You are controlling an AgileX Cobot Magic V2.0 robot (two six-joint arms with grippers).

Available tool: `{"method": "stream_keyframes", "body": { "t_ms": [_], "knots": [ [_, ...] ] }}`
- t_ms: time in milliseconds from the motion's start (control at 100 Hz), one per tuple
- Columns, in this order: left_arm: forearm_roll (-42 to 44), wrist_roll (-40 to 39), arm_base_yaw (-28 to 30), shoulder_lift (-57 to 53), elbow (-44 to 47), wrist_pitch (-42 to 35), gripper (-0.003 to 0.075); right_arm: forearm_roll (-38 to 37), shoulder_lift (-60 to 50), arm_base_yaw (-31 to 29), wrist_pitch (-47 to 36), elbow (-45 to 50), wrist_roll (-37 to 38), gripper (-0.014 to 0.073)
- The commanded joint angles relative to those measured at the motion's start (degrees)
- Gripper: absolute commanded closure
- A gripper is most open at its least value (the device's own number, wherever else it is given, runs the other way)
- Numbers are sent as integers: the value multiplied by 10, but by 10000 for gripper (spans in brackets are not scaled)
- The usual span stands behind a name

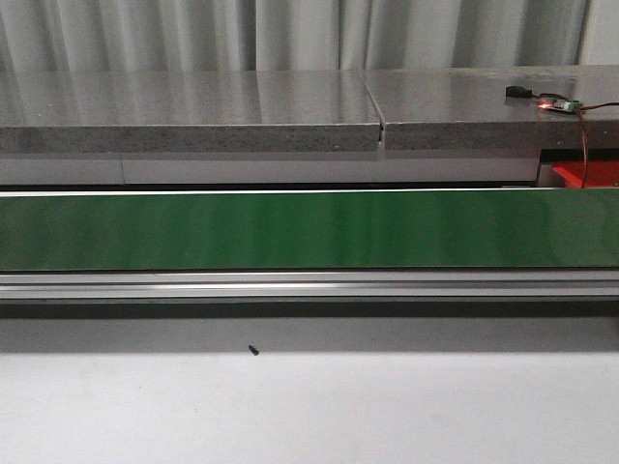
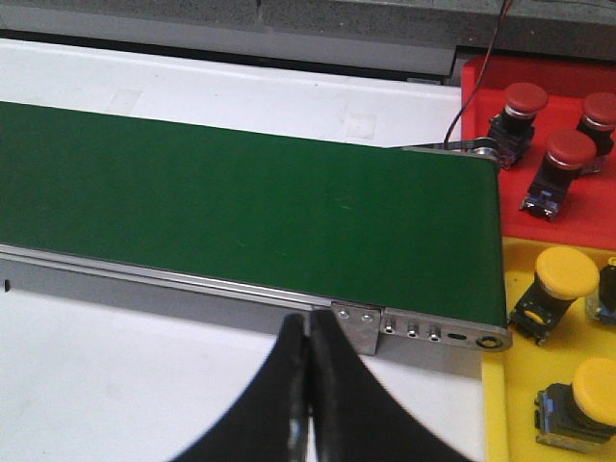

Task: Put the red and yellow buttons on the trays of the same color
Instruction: 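Grasp a red button with the left gripper, then place the red button on the near end of the green belt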

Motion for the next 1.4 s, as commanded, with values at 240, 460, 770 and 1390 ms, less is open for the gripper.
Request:
{"method": "stream_keyframes", "body": {
  "t_ms": [240, 460, 770, 1390],
  "knots": [
    [-8, 26, -3, -15, -14, 0, 401, 9, 3, 1, -38, -15, -5, 661],
    [-8, 31, -3, -16, -15, -5, 138, 9, 3, 1, -38, -15, -5, 661],
    [-39, 31, -3, -18, -72, -7, 186, 9, 3, 1, -38, -15, -5, 661],
    [-39, 1, 139, 39, -119, -36, 188, 9, 3, 1, -36, -15, -5, 661]
  ]
}}
